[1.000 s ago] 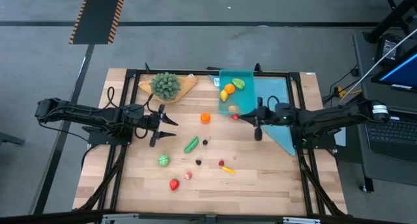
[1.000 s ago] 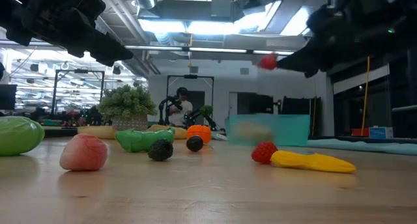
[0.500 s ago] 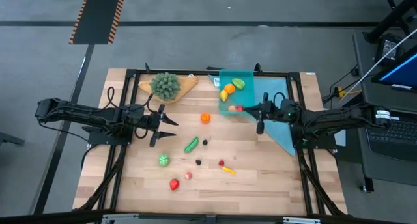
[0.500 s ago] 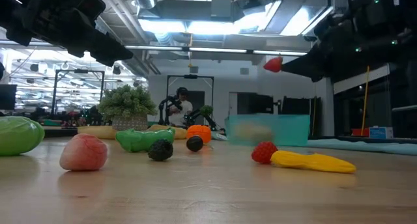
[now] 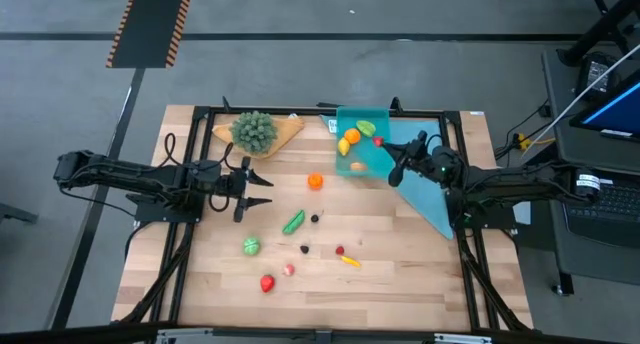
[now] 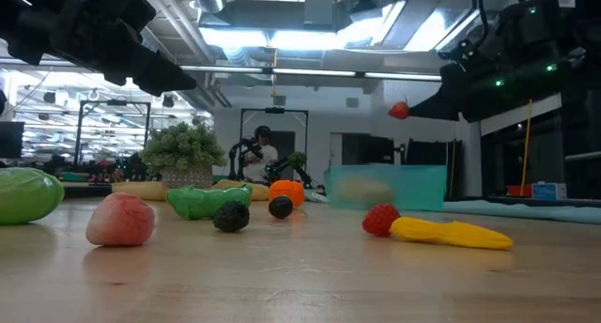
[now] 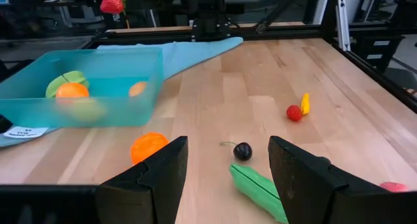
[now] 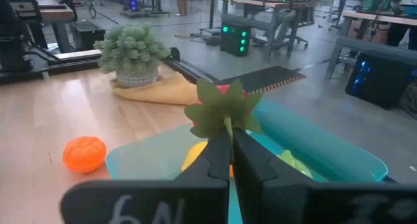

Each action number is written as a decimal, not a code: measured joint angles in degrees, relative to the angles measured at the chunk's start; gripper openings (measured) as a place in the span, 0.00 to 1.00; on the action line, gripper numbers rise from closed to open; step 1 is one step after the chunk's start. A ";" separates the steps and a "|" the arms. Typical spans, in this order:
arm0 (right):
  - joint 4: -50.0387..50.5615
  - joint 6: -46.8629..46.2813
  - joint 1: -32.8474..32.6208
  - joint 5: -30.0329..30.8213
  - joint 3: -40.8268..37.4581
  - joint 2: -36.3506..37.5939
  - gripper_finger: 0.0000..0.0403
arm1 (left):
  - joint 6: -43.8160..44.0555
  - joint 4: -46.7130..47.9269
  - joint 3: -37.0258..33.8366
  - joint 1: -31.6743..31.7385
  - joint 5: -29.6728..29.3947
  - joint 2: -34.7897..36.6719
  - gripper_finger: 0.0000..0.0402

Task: Pick and placing Produce into tupperware
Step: Put the top red strawberry into the blue bin, then put the green cabbage into the blue bin

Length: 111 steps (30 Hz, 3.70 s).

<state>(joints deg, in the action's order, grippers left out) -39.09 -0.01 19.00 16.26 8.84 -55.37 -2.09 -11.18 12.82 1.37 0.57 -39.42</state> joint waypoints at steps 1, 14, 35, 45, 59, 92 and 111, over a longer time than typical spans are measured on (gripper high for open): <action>0.32 0.06 0.09 -0.53 0.00 0.00 0.02 | 0.00 0.00 0.00 0.00 -0.01 0.00 0.51; 29.06 -1.22 2.90 -1.54 15.82 -4.11 0.02 | -1.57 -0.07 0.00 -0.02 -4.59 0.00 0.51; 69.80 -2.43 10.17 -10.15 46.27 -22.85 0.02 | -1.44 0.00 0.00 0.00 -5.93 0.00 0.51; 65.24 -1.25 10.15 -10.40 42.58 -22.88 0.02 | -1.25 0.00 0.00 0.00 -5.93 -0.02 0.51; 49.33 -2.73 10.15 -13.59 29.70 -22.93 0.02 | -1.27 0.02 0.00 -0.01 -5.90 0.00 0.51; 37.65 -2.21 10.01 -17.87 29.18 -22.88 0.29 | 1.52 0.02 0.00 -0.02 -5.87 0.00 0.51; 37.67 -4.17 7.28 -17.94 33.65 -22.86 0.32 | 1.70 0.00 0.00 -0.02 -5.87 0.17 0.51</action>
<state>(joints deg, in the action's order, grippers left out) -1.42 -4.19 26.28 -1.68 42.49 -78.24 -0.38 -11.18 12.82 1.34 -5.30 -39.24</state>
